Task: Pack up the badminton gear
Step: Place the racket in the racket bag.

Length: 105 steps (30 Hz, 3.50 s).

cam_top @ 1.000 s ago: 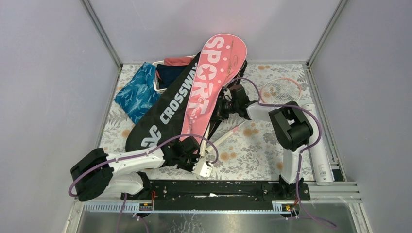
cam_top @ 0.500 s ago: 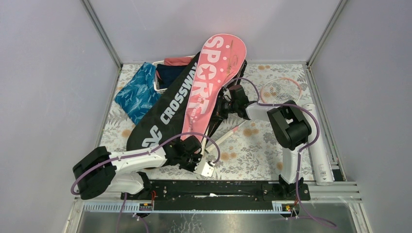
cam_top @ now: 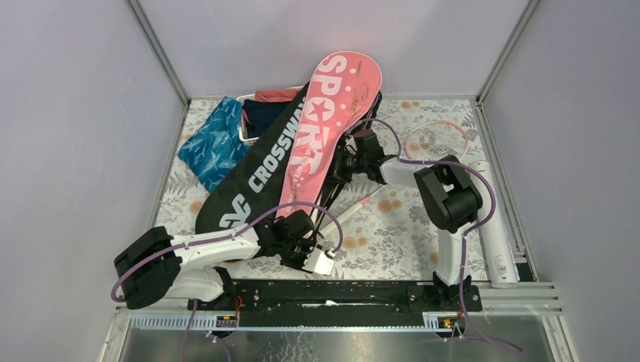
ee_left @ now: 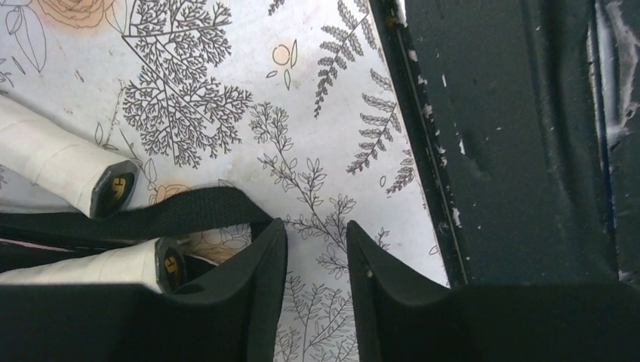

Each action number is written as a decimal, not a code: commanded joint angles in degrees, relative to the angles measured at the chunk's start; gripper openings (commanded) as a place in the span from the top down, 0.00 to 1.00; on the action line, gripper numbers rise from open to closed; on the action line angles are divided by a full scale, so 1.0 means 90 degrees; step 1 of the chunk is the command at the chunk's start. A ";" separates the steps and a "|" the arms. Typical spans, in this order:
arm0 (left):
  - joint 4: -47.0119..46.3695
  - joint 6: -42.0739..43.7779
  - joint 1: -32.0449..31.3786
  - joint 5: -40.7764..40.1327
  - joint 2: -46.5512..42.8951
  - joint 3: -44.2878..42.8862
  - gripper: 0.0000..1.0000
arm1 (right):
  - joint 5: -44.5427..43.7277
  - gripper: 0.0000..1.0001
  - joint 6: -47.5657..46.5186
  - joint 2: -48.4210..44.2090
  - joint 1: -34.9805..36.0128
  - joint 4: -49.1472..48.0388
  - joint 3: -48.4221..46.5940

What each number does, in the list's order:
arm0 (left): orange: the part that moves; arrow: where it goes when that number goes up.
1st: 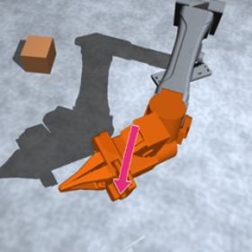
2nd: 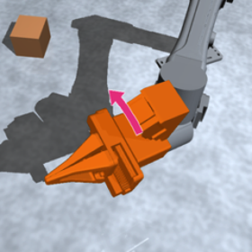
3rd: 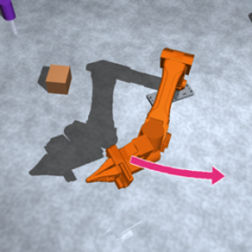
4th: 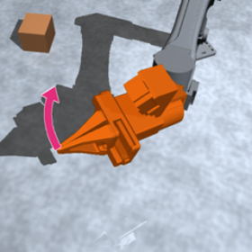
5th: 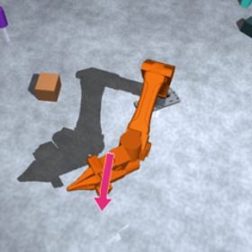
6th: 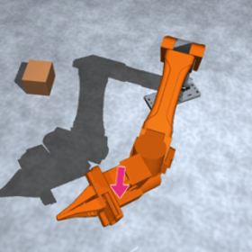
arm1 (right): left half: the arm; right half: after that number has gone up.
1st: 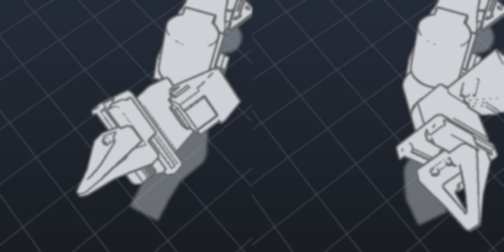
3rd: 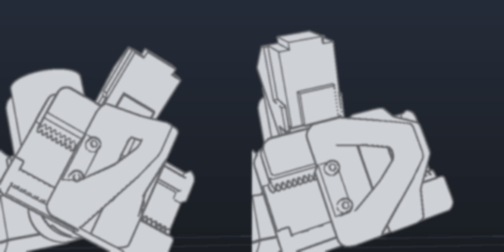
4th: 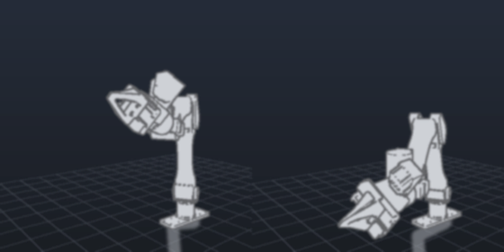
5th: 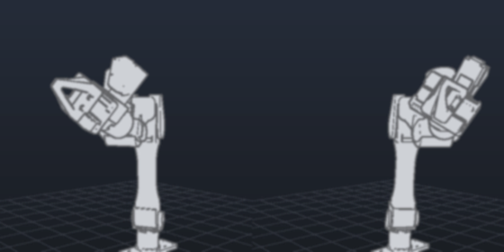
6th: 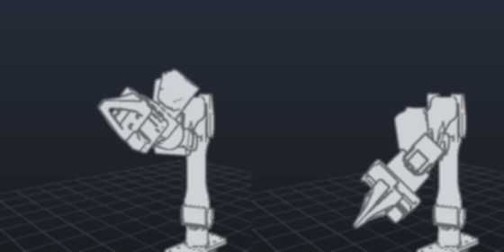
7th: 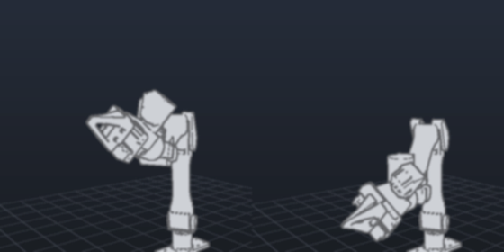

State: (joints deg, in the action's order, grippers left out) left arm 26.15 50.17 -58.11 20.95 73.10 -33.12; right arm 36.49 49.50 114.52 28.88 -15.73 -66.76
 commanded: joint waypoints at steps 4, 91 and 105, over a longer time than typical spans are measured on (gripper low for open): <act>-0.0032 -0.0085 0.0266 -0.0067 -0.0292 -0.0321 0.38 | -0.0552 1.00 0.0355 0.0125 -0.0065 -0.0676 -0.0413; -0.2234 -0.4055 0.2426 0.0546 0.0476 -0.1608 1.00 | 0.0226 0.32 -0.1344 -0.0399 -0.0077 0.0334 -0.0595; -0.2569 -0.4115 0.2638 0.0372 0.0334 -0.1252 1.00 | -0.1470 0.26 -0.3817 -0.2427 -0.0534 0.1707 0.0667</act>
State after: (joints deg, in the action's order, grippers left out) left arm 9.43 13.23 -35.16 24.08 77.60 -44.64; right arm 30.44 24.03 100.20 25.36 -3.29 -65.21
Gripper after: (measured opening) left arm 0.009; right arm 0.739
